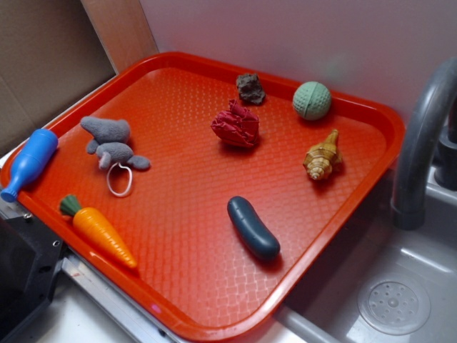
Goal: Grab the plastic pickle.
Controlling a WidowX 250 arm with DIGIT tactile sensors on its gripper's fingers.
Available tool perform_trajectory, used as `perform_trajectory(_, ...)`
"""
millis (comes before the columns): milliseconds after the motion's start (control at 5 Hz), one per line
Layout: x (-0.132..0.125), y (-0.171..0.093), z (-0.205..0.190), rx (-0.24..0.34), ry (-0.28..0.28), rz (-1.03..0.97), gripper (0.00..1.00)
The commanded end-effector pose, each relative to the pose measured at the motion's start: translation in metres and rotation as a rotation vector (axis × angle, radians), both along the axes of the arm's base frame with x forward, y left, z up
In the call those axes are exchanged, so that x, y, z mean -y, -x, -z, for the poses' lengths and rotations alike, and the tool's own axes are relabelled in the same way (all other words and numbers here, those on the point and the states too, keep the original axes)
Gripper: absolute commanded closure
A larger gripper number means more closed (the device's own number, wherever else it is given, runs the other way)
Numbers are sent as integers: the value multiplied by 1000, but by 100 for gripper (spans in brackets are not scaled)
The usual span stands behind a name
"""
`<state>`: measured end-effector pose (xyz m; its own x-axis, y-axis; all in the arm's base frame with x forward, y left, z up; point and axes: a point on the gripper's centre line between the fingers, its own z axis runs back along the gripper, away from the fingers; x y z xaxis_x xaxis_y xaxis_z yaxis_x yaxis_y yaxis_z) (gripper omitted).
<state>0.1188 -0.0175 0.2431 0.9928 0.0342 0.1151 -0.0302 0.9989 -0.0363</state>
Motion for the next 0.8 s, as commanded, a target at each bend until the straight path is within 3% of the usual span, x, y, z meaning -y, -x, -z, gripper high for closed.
perform_trajectory(0, 0, 0, 0, 0, 0, 0, 0)
perform_trajectory(200, -2, -22, 50, -91, 86, -253, 0)
perform_trajectory(400, 26, -38, 95, -191, 105, -507, 0)
perform_trajectory(600, 72, -50, 132, -292, 244, -576, 0)
